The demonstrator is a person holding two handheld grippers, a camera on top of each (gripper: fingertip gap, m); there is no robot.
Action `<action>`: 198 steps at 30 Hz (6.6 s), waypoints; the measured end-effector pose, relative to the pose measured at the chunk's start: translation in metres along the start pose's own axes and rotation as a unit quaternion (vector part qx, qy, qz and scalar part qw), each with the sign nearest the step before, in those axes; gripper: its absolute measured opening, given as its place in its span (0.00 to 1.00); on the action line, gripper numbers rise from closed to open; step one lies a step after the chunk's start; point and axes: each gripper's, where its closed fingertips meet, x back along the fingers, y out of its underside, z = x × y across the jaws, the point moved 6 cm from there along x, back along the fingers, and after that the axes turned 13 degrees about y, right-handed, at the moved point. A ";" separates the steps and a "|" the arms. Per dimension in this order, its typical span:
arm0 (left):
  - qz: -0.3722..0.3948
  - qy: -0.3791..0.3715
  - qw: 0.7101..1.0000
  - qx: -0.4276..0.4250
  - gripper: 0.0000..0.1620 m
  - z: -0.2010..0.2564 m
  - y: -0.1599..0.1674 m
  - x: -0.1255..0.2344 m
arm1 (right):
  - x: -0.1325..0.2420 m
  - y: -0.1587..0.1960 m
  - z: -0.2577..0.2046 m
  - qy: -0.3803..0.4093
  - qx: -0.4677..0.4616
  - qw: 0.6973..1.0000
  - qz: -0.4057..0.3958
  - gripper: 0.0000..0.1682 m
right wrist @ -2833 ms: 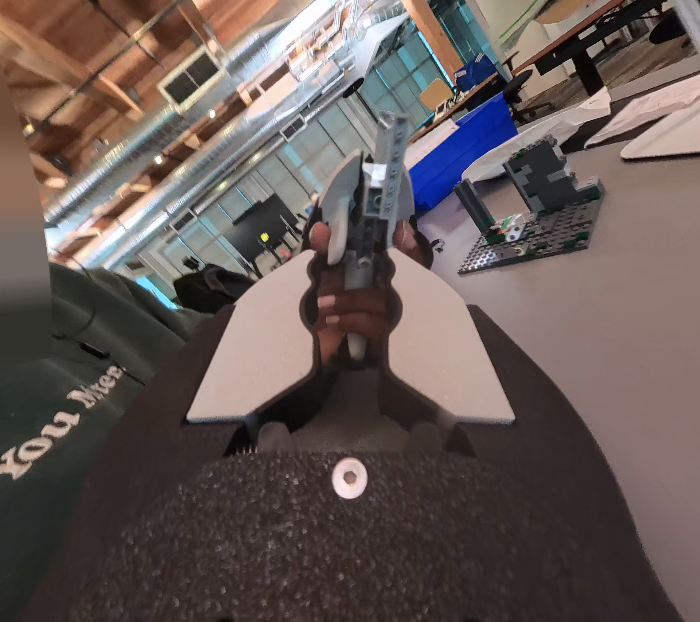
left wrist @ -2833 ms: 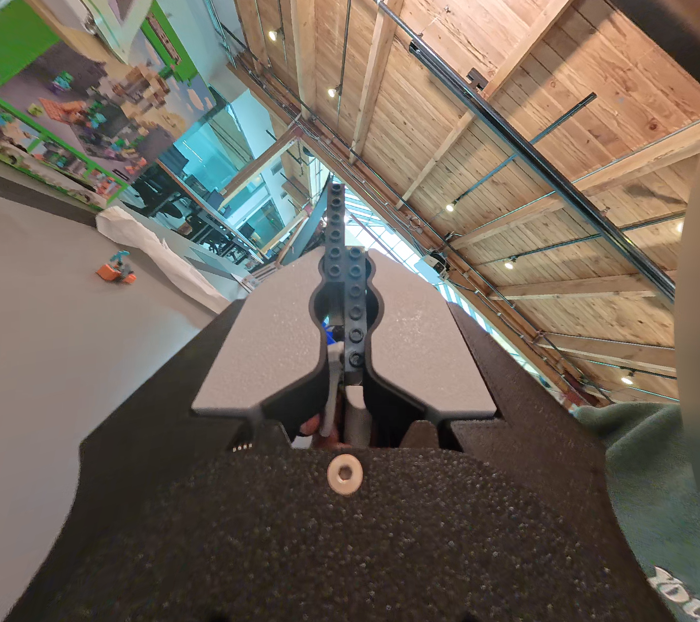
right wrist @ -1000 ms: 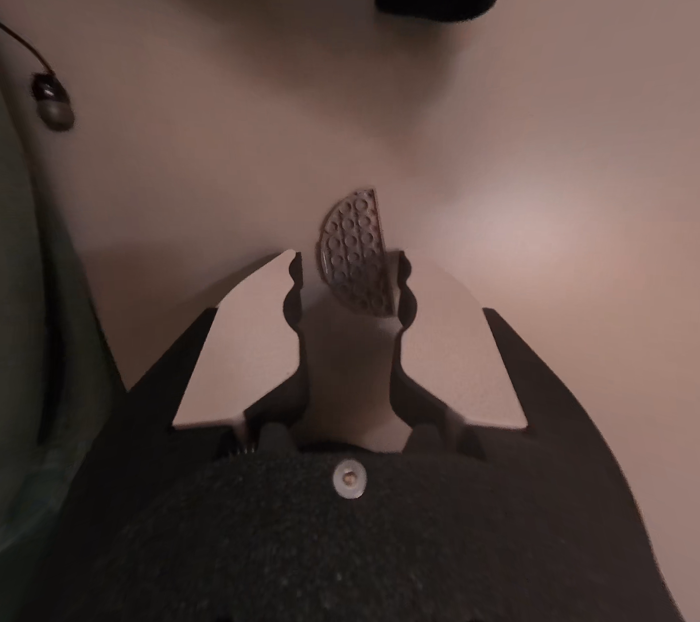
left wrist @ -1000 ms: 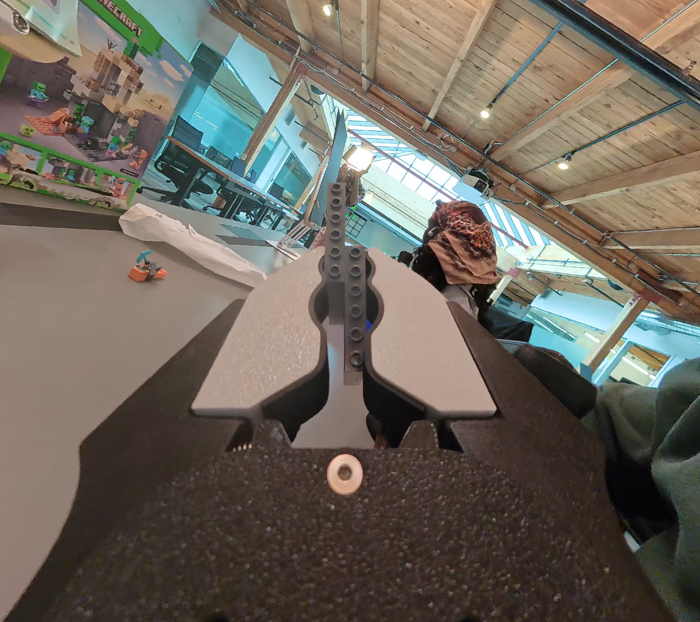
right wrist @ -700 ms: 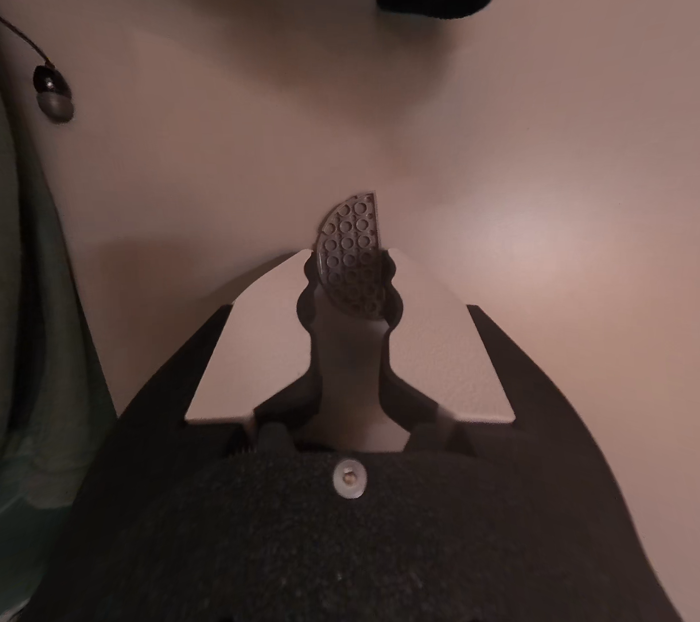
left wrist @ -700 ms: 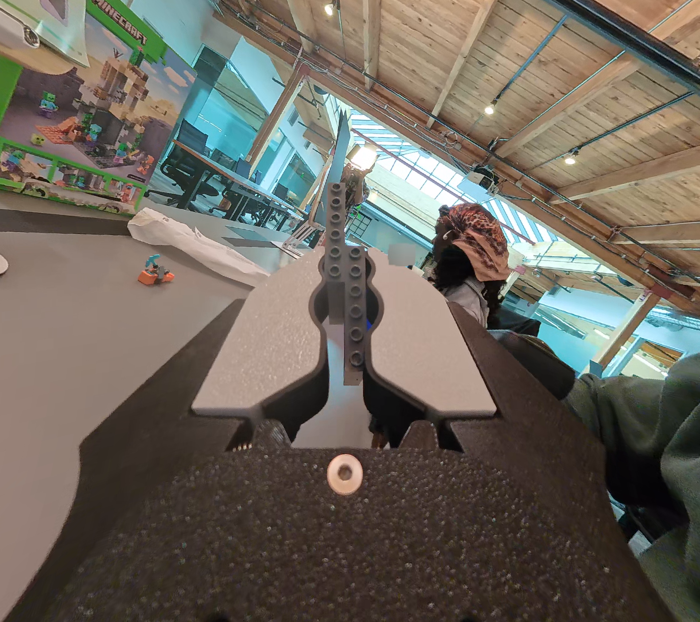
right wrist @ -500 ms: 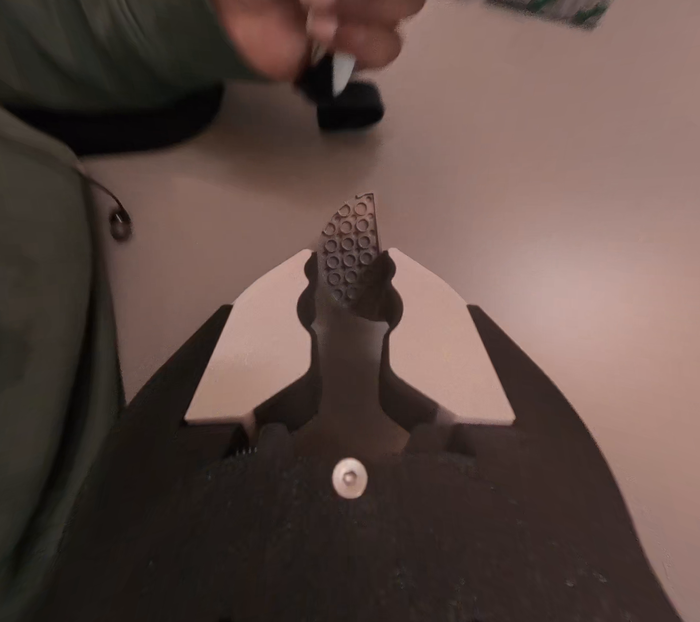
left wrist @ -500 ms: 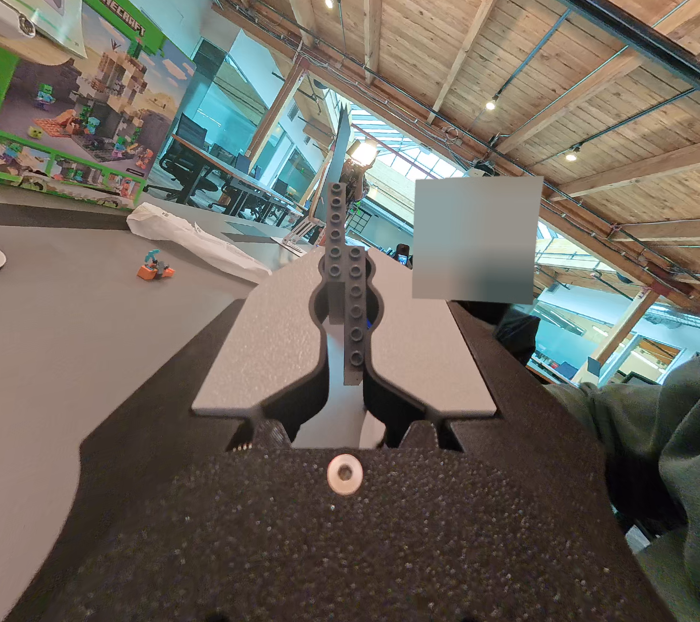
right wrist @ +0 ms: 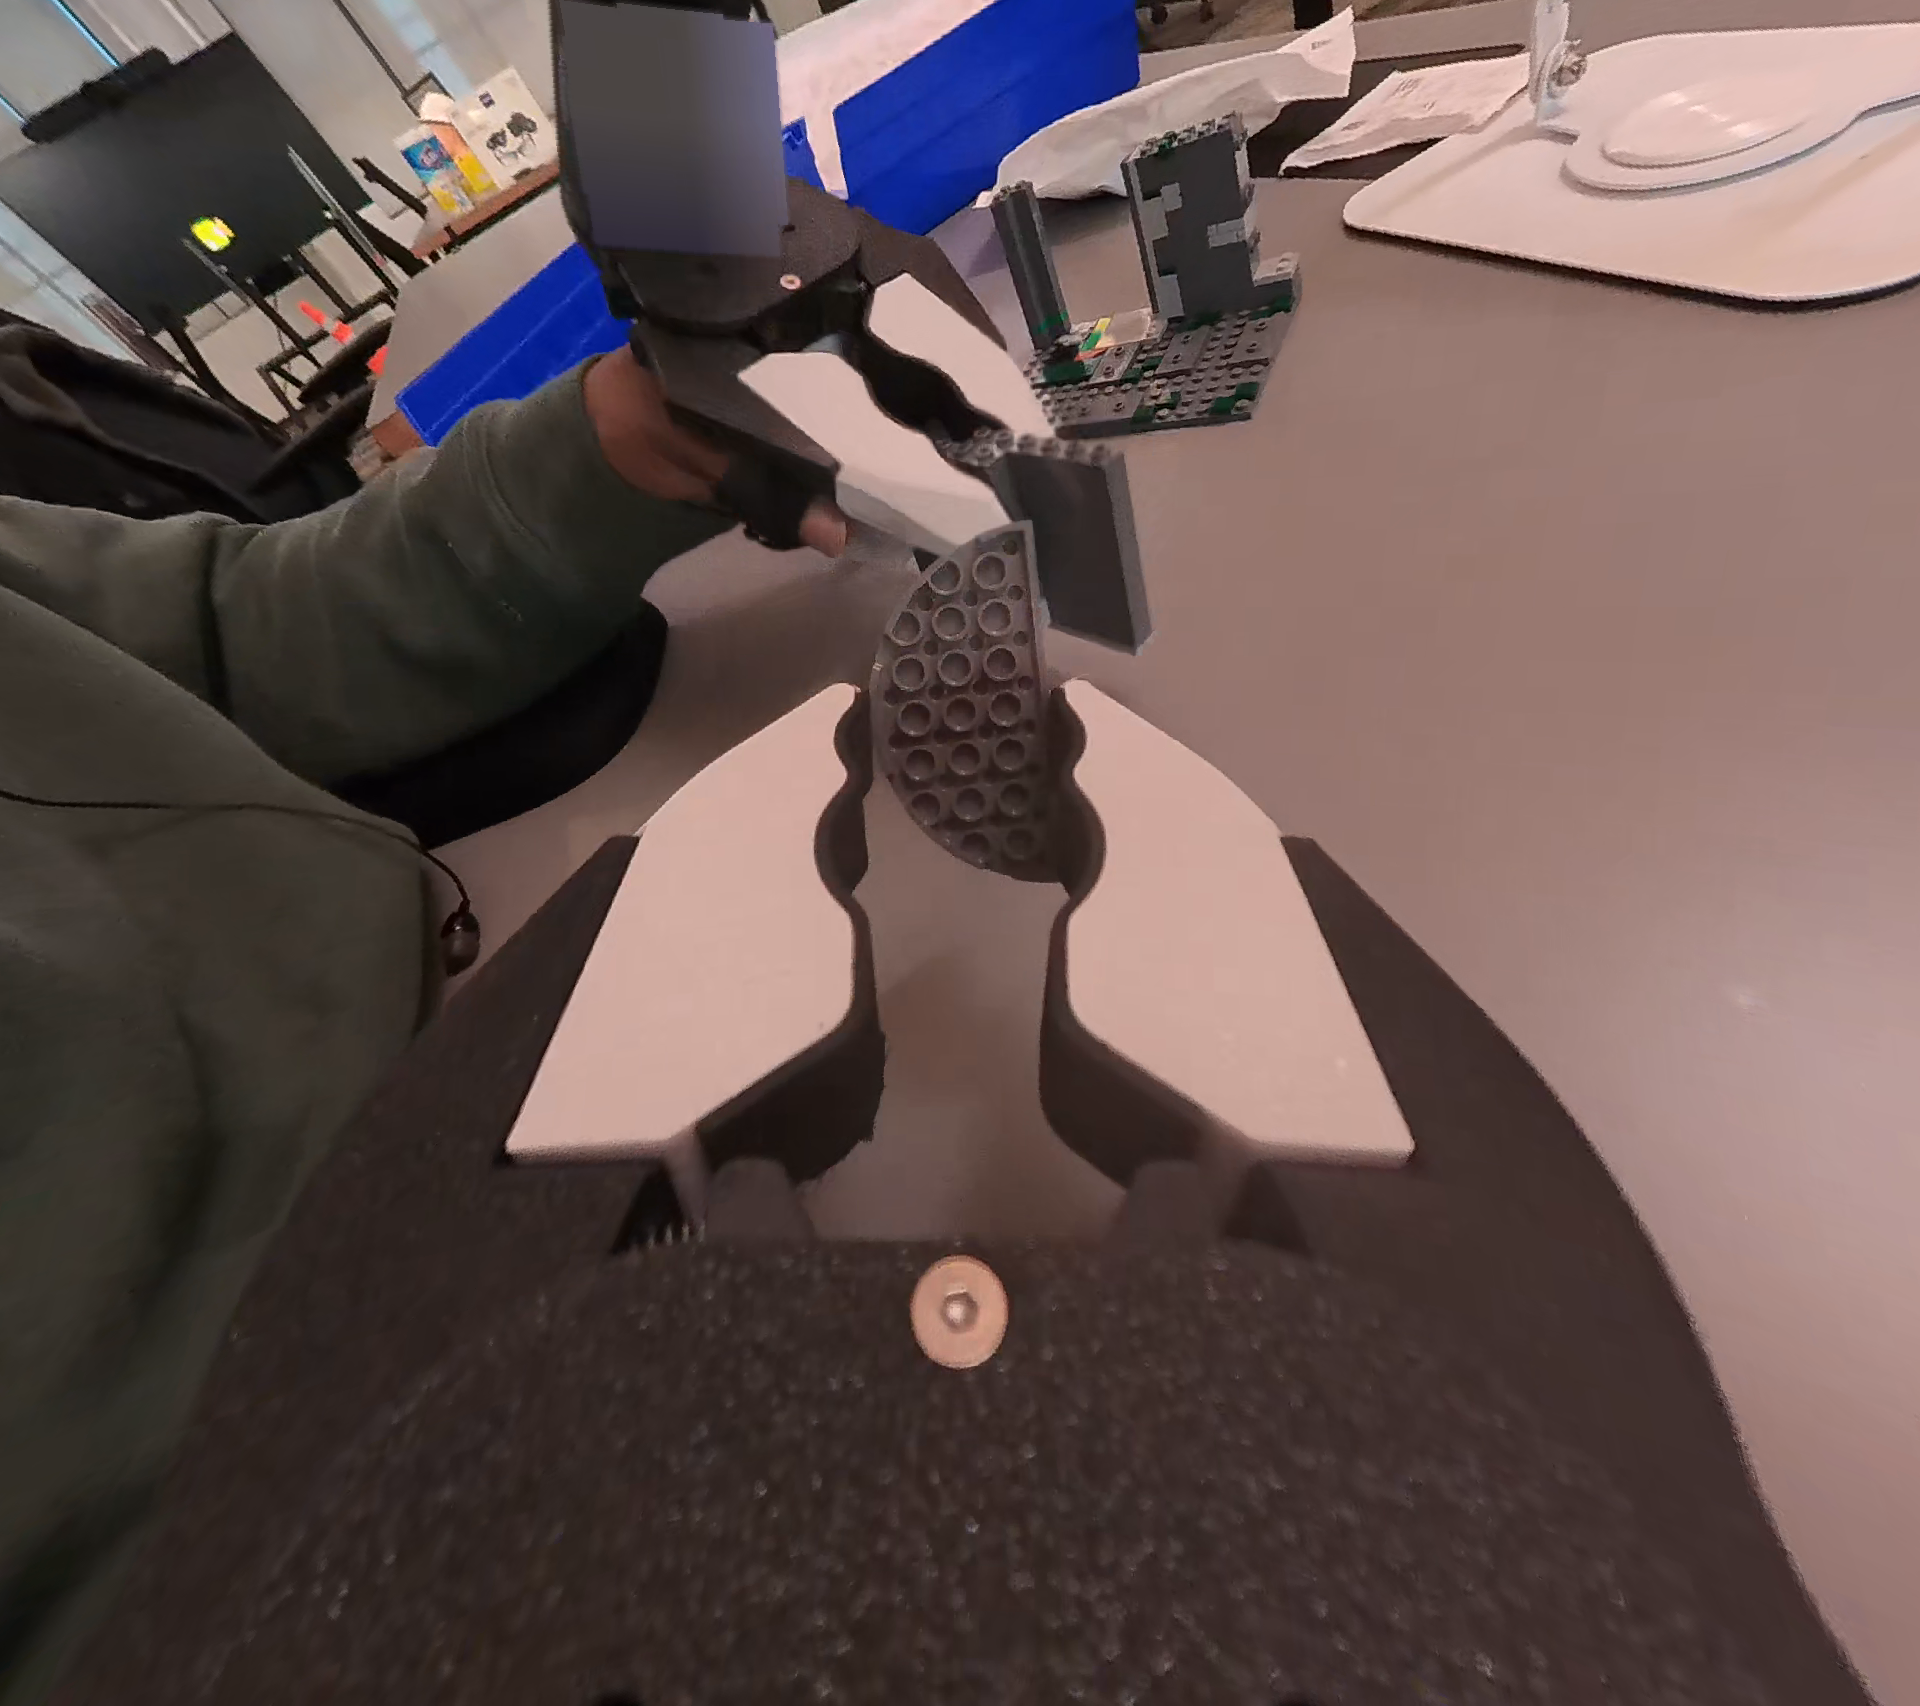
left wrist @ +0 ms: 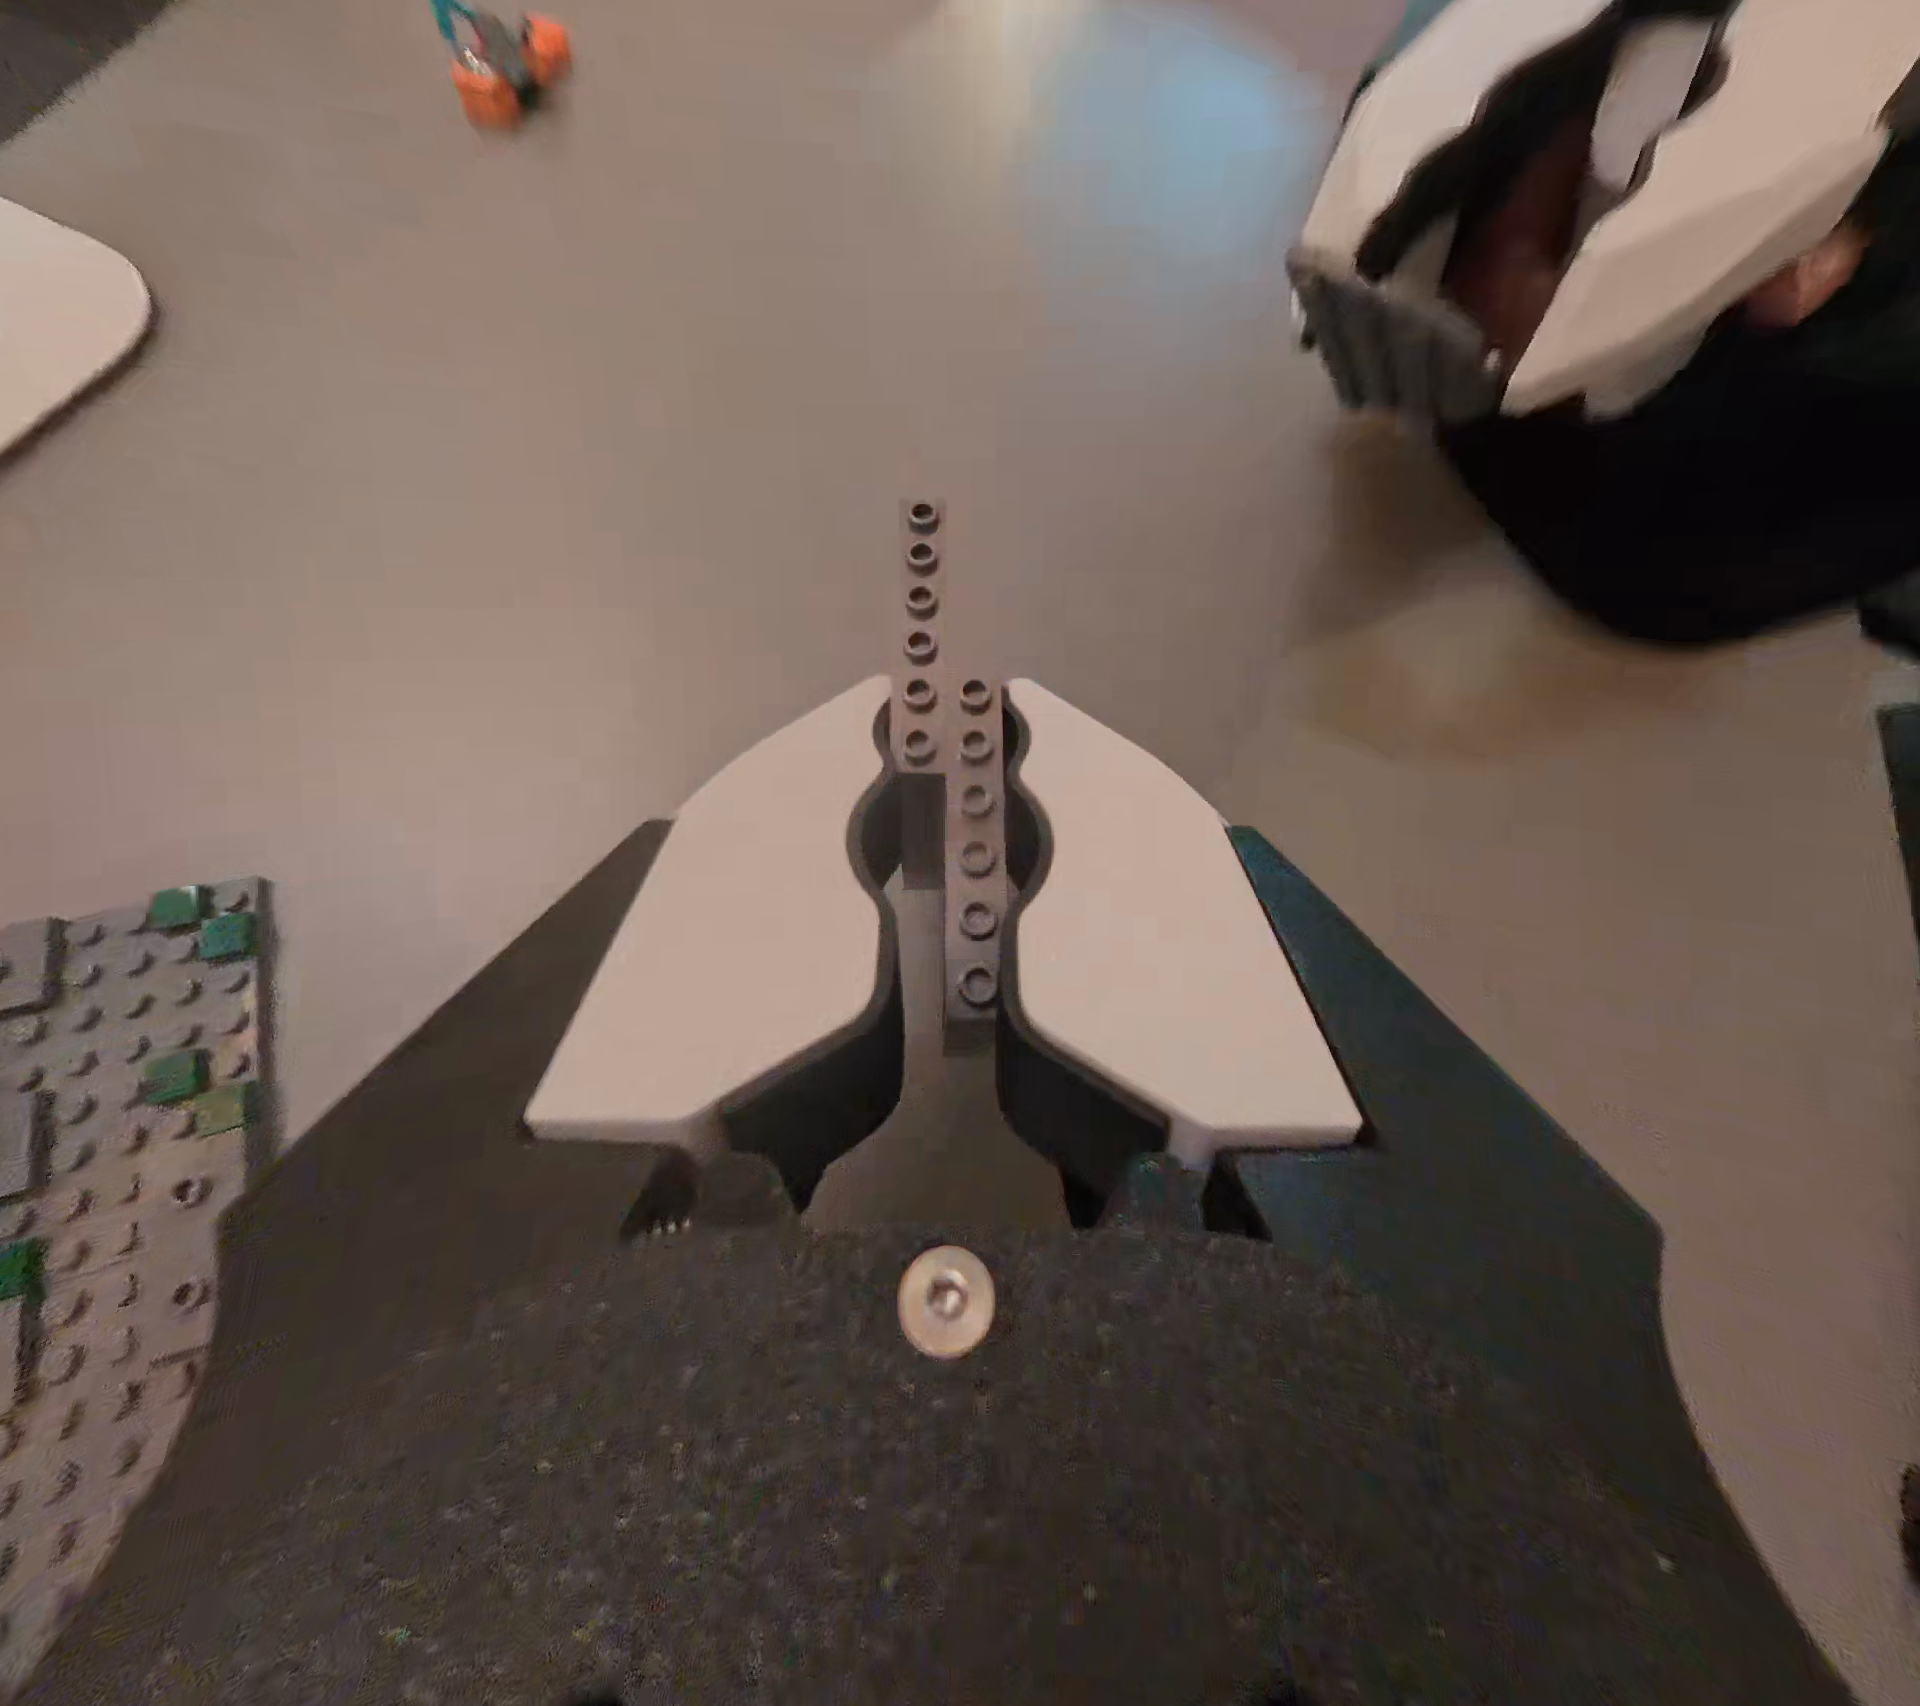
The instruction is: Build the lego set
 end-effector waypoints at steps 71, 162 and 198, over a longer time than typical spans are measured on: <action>0.062 0.462 0.845 -0.261 0.03 0.122 -0.048 0.021 | -0.004 0.001 -0.107 -0.483 -0.017 0.865 -0.135 0.31; 0.010 0.510 0.832 -0.218 0.01 0.125 -0.052 0.025 | -0.003 0.014 -0.110 -0.469 -0.020 0.880 -0.076 0.23; -0.012 0.534 0.822 -0.199 0.01 0.124 -0.049 0.018 | 0.002 0.008 -0.103 -0.436 -0.017 0.897 -0.062 0.22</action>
